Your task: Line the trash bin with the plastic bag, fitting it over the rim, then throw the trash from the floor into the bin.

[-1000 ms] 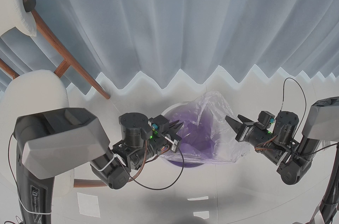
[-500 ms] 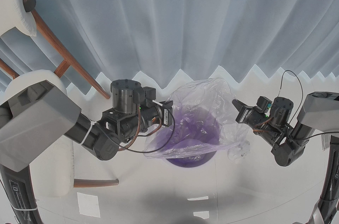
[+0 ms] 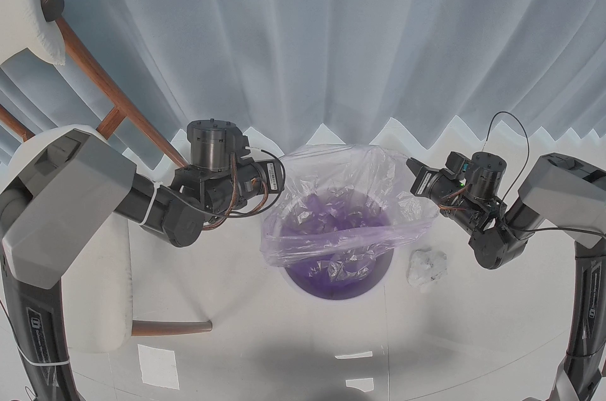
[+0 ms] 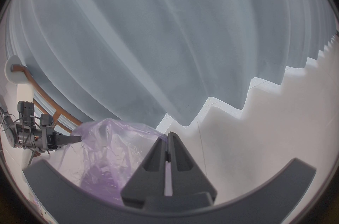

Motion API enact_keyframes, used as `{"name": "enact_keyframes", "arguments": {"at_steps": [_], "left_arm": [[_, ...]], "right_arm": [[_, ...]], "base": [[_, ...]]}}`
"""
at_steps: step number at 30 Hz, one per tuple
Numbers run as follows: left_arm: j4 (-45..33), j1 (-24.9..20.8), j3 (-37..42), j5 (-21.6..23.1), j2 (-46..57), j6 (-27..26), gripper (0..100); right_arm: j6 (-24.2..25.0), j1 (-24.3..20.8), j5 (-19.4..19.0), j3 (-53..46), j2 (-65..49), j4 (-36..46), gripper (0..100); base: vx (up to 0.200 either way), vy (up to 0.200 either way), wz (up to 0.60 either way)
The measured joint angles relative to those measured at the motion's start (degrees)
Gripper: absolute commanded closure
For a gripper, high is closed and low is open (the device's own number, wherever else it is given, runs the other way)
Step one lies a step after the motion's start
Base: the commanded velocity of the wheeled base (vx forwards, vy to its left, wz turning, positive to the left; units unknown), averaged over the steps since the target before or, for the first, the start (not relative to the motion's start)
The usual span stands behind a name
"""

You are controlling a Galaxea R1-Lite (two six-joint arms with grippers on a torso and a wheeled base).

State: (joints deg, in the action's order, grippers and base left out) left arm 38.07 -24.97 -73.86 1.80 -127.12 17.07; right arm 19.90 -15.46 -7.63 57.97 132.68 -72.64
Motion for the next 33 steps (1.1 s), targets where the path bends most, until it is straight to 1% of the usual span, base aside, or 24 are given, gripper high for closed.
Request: {"name": "enact_keyframes", "arguments": {"at_steps": [6, 10, 15, 19, 21, 22, 24, 25, 28, 33], "left_arm": [[-1.05, 1.88, -1.44, -0.35, -3.23, 0.77, 100], [-0.74, 2.21, -0.48, -1.12, -4.5, 2.41, 100], [-0.55, 2.4, 1.05, -1.26, -5.27, 2.74, 100], [-0.22, 2.54, 1.95, -1.29, -5.77, 2.77, 100], [1.41, 2.43, 2.83, -1.32, -6.01, 2.77, 100], [2.51, 2.36, 3.35, -1.38, -6.1, 2.77, 100], [4.44, 2.36, 4.52, -1.62, -6.17, 2.78, 100], [5.74, 2.45, 5.38, -1.73, -6.17, 2.78, 0], [8.16, 2.32, 8.42, -1.73, -5.97, 2.78, 0], [9.06, 2.6, 13.42, -1.58, -3.17, 2.83, 0]], "right_arm": [[-1.87, 0.41, -1.45, 2.28, 3.51, 0.69, 100], [-2.96, 0.94, -1.8, 2.4, 5.3, 0.13, 100], [-3.5, 1.51, -2.51, 0.9, 7.17, -1.5, 100], [-4.63, 1.57, -2.55, -0.34, 8.67, -4.32, 100], [-4.99, 1.66, -2.51, -1.13, 9.39, -5.36, 100], [-5.07, 1.68, -2.49, -1.55, 9.65, -5.85, 0], [-5.17, 1.71, -2.35, -2.24, 9.96, -6.46, 0], [-5.17, 1.79, -2.29, -2.57, 10.07, -6.9, 0], [-4.84, 1.63, -2.29, -3.34, 10.05, -9.11, 0], [-3.21, 2.38, -2.3, -5.51, 8.69, -10.59, 0]], "base": [[0.0, 0.0, 0.0], [0.0, 0.0, 0.0], [0.0, 0.0, 0.0], [0.0, 0.0, 0.0], [0.0, 0.0, 0.0], [0.0, 0.0, 0.0], [0.0, 0.0, 0.0], [0.0, 0.0, 0.0], [0.0, 0.0, 0.0], [0.0, 0.0, 0.0]]}}
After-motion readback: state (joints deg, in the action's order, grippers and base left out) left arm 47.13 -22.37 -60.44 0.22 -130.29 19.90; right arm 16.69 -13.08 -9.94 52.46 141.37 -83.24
